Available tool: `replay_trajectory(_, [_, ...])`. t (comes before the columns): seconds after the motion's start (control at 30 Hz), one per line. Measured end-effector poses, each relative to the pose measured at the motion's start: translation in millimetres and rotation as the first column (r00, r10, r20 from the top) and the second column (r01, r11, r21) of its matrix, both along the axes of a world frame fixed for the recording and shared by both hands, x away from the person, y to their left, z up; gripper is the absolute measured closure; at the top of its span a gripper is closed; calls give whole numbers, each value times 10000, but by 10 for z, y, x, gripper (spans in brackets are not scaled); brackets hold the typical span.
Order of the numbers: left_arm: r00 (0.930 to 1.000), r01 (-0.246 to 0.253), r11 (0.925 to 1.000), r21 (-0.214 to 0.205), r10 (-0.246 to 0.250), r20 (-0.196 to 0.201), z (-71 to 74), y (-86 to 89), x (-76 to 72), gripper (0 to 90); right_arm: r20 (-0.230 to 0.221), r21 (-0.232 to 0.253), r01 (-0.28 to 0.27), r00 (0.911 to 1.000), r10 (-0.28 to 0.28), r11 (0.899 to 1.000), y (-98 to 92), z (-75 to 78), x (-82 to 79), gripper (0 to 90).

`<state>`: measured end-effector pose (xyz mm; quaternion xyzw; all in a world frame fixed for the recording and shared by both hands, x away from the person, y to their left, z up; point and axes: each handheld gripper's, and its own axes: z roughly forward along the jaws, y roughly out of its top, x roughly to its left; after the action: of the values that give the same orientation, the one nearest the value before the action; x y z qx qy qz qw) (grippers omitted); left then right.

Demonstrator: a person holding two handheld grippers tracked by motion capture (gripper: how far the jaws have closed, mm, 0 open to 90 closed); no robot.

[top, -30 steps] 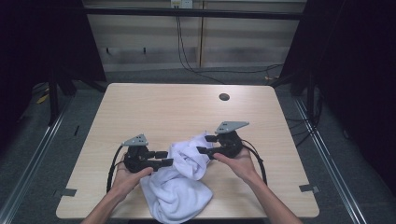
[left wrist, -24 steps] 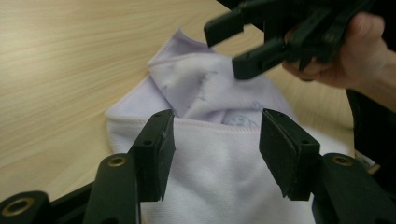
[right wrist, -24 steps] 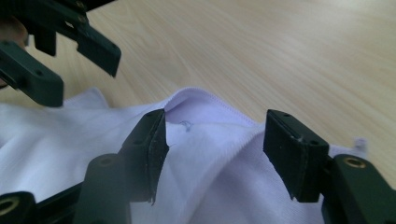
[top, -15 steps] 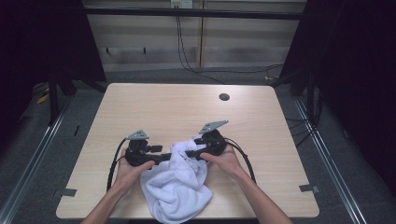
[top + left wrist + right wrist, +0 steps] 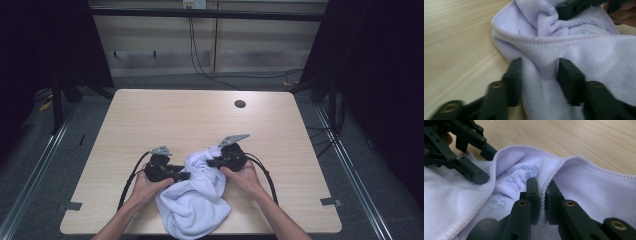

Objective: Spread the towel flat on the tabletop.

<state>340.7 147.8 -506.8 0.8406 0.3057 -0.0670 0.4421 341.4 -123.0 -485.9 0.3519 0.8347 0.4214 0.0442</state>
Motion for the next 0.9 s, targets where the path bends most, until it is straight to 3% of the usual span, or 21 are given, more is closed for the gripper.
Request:
replay_trajectory(0.07, [9995,88,10000,-26,-87,300,38,-1,-29,786,-43,315,-89,10000,90,9995,-46,-7,-10,880])
replay_trajectory(0.2, [9991,23,9994,-344,-9,413,96,62,-29,809,106,186,254,9996,-256,9995,-101,62,-19,883])
replay_trajectory(0.23, [9988,-154,9968,-790,190,447,160,135,-29,809,232,462,452,9987,-463,9979,-177,130,-16,884])
replay_trajectory(0.27, [9988,-154,9968,-790,190,447,160,135,-29,809,232,462,452,9987,-463,9979,-177,130,-16,884])
replay_trajectory(0.33, [9976,-399,9909,-1284,468,519,244,206,-55,810,464,911,818,9952,-863,9925,-355,266,-19,884])
replay_trajectory(0.37, [9966,-453,9883,-1457,547,609,291,243,-72,810,464,911,818,9952,-863,9925,-355,266,-19,884])
replay_trajectory(0.43, [9907,-780,9801,-1823,967,959,436,364,-115,813,687,1165,1234,9889,-1320,9855,-537,405,-42,884])
replay_trajectory(0.47, [9876,-962,9746,-2020,1187,1025,484,408,-121,813,849,1225,1436,9843,-1545,9820,-623,469,-45,884])
replay_trajectory(0.5, [9876,-962,9746,-2020,1187,1025,484,408,-121,814,941,1240,1704,9787,-1825,9775,-690,522,-48,883])
replay_trajectory(0.53, [9849,-1119,9681,-2241,1381,1048,528,459,-118,814,941,1240,1704,9787,-1825,9775,-690,522,-48,883])
replay_trajectory(0.57, [9807,-1304,9629,-2362,1603,1123,582,504,-113,815,1148,1186,2097,9680,-2231,9706,-796,629,-55,883])
replay_trajectory(0.63, [9712,-1541,9504,-2702,1960,1353,720,581,-96,815,1253,1266,2232,9630,-2388,9665,-837,682,-47,884])
replay_trajectory(0.67, [9600,-1782,9354,-3054,2333,1545,880,644,-75,815,1338,1474,2431,9555,-2629,9587,-889,785,-19,884])
replay_trajectory(0.7, [9530,-1852,9338,-3061,2467,1759,968,671,-68,815,1444,1456,2508,9516,-2713,9570,-907,841,-2,883])
replay_trajectory(0.73, [9530,-1852,9338,-3061,2467,1759,968,671,-68,816,1444,1456,2508,9516,-2713,9570,-907,841,-2,883])
replay_trajectory(0.77, [9380,-1971,9315,-3057,2699,2175,1146,739,-48,816,1541,1625,2729,9422,-2976,9482,-957,956,34,884])
replay_trajectory(0.8, [9380,-1971,9315,-3057,2699,2175,1146,739,-48,816,1646,1735,2816,9365,-3097,9437,-989,1016,51,883])
replay_trajectory(0.83, [9329,-2022,9260,-3190,2812,2249,1227,777,-29,816,1735,1829,2939,9296,-3250,9382,-1019,1075,69,882])
replay_trajectory(0.87, [9195,-2110,9230,-3219,2991,2549,1385,824,15,816,1746,2012,2968,9269,-3323,9335,-1046,1133,91,874])
replay_trajectory(0.9, [9110,-2180,9233,-3162,3088,2734,1460,820,33,816,1754,2161,2970,9253,-3362,9301,-1063,1191,117,867])
